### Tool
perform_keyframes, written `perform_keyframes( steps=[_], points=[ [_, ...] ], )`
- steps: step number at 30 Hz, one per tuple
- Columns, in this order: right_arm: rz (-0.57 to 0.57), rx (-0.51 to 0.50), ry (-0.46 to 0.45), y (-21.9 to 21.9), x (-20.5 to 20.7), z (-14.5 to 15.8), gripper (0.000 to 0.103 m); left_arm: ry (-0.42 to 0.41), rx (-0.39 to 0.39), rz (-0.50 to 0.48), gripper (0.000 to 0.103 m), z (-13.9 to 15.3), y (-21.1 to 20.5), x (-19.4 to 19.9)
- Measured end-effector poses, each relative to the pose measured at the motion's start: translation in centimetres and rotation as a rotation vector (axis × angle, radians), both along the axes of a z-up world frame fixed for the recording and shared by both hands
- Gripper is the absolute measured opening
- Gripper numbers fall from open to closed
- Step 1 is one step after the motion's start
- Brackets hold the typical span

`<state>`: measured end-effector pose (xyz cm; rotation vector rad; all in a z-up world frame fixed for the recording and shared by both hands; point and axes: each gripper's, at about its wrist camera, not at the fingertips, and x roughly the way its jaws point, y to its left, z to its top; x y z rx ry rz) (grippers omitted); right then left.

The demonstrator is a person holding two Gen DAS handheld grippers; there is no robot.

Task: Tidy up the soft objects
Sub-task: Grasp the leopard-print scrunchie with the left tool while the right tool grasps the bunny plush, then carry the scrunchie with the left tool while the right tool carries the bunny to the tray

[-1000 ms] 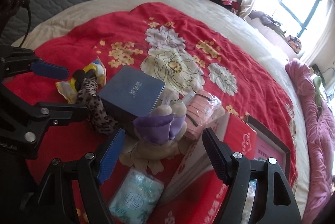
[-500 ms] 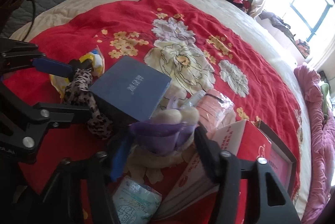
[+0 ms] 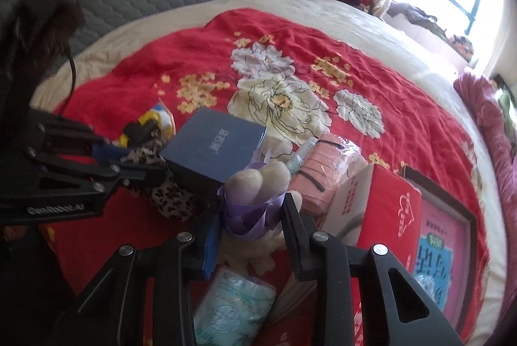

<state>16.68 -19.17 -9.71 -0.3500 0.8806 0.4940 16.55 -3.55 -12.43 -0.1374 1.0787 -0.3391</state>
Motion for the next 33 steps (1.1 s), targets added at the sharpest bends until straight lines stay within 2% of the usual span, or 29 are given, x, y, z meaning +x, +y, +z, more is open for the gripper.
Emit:
perform_keyframes(
  steps=[4, 16, 25, 33],
  points=[
    [-0.021, 0.032, -0.008, -0.2, -0.9, 1.1, 0.034, -0.020, 0.002, 0.005, 0.013, 1.1, 0.2, -0.9],
    [-0.043, 0.094, -0.063, -0.5, -4.8, 5.7, 0.034, -0.136, 0.050, 0.027, 0.013, 7.4, -0.1, -4.8],
    [-0.071, 0.133, -0.144, -1.8, -8.6, 10.0, 0.034, -0.233, 0.083, 0.047, 0.013, 12.7, -1.1, -8.3],
    [-0.119, 0.178, -0.225, -5.0, -11.8, 14.2, 0.034, -0.301, 0.107, 0.034, 0.013, 16.4, -3.3, -10.5]
  ],
)
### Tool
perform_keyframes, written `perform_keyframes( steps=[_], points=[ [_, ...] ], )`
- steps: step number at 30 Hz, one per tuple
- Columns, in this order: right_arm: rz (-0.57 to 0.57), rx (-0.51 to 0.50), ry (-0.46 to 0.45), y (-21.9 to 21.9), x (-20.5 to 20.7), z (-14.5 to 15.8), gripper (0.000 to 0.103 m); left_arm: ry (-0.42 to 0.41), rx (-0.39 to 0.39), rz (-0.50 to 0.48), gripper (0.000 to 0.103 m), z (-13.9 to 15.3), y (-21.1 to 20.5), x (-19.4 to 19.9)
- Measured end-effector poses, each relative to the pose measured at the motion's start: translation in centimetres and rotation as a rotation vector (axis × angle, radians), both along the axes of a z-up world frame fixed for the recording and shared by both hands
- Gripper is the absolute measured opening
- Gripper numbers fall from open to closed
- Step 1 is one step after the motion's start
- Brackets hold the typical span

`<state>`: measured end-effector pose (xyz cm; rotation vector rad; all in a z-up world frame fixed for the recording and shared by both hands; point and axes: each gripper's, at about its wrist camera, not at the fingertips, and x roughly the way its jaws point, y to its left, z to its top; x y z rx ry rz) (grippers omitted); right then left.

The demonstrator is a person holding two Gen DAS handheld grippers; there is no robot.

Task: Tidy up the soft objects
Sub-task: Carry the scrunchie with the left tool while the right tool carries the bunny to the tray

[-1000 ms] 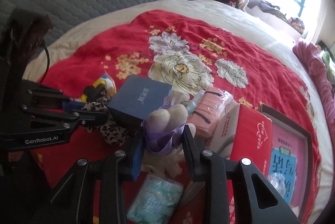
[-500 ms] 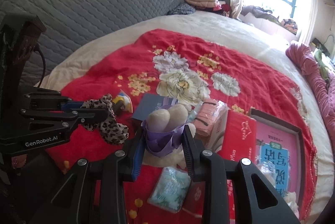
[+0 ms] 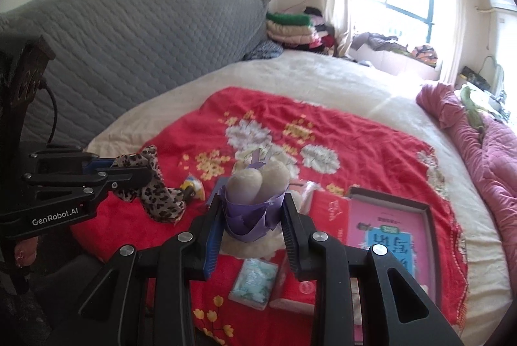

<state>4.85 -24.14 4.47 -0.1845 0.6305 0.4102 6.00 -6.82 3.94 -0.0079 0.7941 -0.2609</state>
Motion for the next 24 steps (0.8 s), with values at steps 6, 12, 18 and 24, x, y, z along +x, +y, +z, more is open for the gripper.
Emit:
perform_keyframes(
  steps=[6, 12, 18, 24],
  points=[
    [-0.058, 0.027, -0.044, -3.0, -1.7, 2.2, 0.034, -0.029, 0.011, -0.017, 0.013, 1.8, -1.9, -0.7],
    [-0.125, 0.052, -0.068, -6.5, -2.7, 3.4, 0.034, -0.046, 0.026, -0.041, 0.013, 2.6, -3.8, -0.9],
    [-0.195, 0.060, -0.083, -10.4, -3.2, 4.0, 0.034, -0.042, 0.018, -0.070, 0.013, 2.7, -5.8, -0.5],
    [-0.268, 0.055, -0.088, -14.7, -3.6, 3.9, 0.034, -0.031, 0.008, -0.128, 0.013, 2.3, -9.4, 0.4]
  ],
)
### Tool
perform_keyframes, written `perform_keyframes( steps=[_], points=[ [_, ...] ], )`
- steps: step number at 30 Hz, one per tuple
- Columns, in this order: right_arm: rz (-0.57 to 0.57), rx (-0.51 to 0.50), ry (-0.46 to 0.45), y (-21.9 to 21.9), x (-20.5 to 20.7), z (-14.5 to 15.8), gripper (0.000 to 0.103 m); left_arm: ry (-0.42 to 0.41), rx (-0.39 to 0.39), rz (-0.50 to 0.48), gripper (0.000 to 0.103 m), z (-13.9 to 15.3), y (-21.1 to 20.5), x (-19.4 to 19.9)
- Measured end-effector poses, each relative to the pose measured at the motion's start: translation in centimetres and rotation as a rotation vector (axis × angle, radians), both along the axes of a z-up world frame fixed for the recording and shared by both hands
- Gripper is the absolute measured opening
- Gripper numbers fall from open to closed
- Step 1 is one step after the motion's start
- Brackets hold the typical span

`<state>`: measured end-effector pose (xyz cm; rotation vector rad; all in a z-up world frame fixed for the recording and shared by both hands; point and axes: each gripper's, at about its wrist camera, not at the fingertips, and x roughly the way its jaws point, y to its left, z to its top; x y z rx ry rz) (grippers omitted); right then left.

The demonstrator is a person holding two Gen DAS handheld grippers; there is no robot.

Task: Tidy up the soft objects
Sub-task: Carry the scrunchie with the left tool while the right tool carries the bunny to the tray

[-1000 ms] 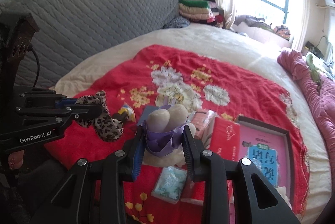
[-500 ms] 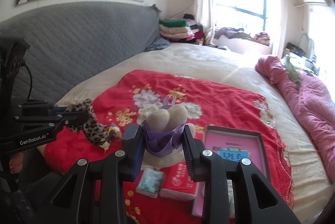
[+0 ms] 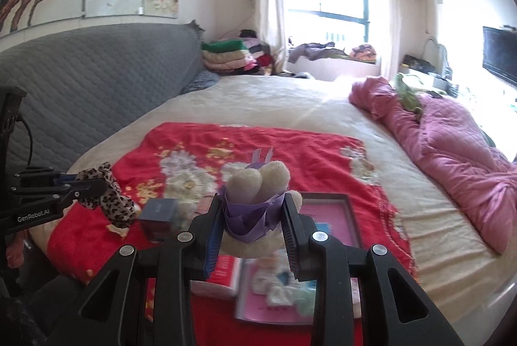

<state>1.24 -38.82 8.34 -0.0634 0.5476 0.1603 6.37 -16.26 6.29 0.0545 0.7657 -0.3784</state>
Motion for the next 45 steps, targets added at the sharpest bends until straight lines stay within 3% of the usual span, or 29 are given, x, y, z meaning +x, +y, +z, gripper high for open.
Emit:
perform_keyframes(
  steps=[11, 19, 45],
  points=[
    [-0.103, -0.009, 0.029, -6.8, 0.4, -1.6, 0.034, 0.043, 0.015, -0.111, 0.013, -2.0, -8.1, 1.7],
    [-0.132, 0.014, 0.040, -9.4, 1.1, -3.2, 0.034, 0.084, 0.048, -0.171, 0.013, -4.8, -12.7, 2.3],
    [-0.116, 0.063, 0.113, -10.5, 7.5, -10.1, 0.034, 0.219, 0.113, -0.230, 0.013, -12.9, -17.5, 5.7]
  ],
)
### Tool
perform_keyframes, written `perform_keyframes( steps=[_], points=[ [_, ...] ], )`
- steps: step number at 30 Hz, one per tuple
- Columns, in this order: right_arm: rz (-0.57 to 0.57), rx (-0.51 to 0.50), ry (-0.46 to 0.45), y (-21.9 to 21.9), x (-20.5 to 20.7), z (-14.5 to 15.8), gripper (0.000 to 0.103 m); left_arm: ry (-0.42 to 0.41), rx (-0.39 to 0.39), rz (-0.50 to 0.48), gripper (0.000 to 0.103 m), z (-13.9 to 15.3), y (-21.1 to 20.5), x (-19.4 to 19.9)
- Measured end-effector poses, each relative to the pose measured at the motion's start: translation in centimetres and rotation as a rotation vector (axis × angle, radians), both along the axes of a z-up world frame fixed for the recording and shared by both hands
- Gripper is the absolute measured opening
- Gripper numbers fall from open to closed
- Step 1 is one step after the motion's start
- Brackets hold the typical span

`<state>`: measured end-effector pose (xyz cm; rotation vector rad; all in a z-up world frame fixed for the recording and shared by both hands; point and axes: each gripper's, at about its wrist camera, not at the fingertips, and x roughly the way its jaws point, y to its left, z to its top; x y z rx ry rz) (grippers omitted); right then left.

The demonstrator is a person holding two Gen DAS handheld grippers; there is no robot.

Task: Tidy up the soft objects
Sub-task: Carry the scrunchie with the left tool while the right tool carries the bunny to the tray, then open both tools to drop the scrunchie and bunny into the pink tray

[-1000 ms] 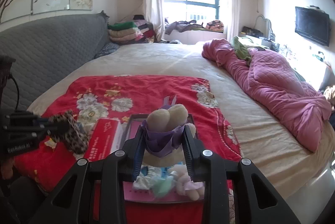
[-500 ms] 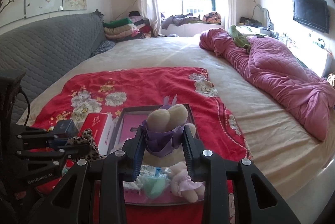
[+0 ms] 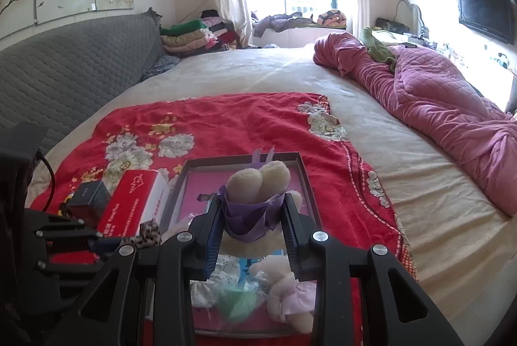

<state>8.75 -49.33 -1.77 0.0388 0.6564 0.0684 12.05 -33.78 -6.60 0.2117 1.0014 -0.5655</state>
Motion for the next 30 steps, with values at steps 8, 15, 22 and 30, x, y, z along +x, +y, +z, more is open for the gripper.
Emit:
perform_keyframes(
  steps=[8, 15, 22, 30],
  points=[
    [0.008, 0.036, 0.019, -0.2, 1.7, -3.3, 0.035, 0.024, 0.019, -0.030, 0.013, -1.4, -1.1, 0.1],
    [0.005, 0.057, 0.038, -0.5, 1.5, -6.4, 0.035, 0.044, 0.020, -0.024, 0.014, -2.4, -1.4, 0.6],
    [-0.002, 0.031, 0.061, -0.9, 0.3, -7.2, 0.038, 0.053, 0.015, -0.026, 0.015, -2.7, -1.6, 1.0],
    [-0.006, 0.008, 0.108, -0.6, -0.7, -8.7, 0.042, 0.061, 0.011, -0.023, 0.015, -2.8, -1.5, 0.9]
  ],
)
